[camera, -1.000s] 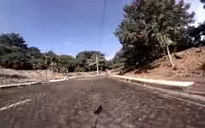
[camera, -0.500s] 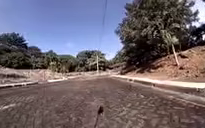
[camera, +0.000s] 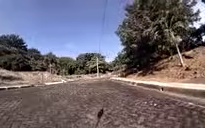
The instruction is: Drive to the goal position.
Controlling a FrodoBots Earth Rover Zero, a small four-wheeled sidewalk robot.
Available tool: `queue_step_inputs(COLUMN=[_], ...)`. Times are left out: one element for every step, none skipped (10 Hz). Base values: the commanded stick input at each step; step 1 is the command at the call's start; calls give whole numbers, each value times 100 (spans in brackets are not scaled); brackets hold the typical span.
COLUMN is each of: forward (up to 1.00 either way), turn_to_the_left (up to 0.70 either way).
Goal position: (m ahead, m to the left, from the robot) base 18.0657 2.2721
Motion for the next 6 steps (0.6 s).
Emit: queue_step_inputs(forward=[100, 100, 100, 100, 100, 100], turn_to_the_left=[0, 0, 0, 0, 0, 0])
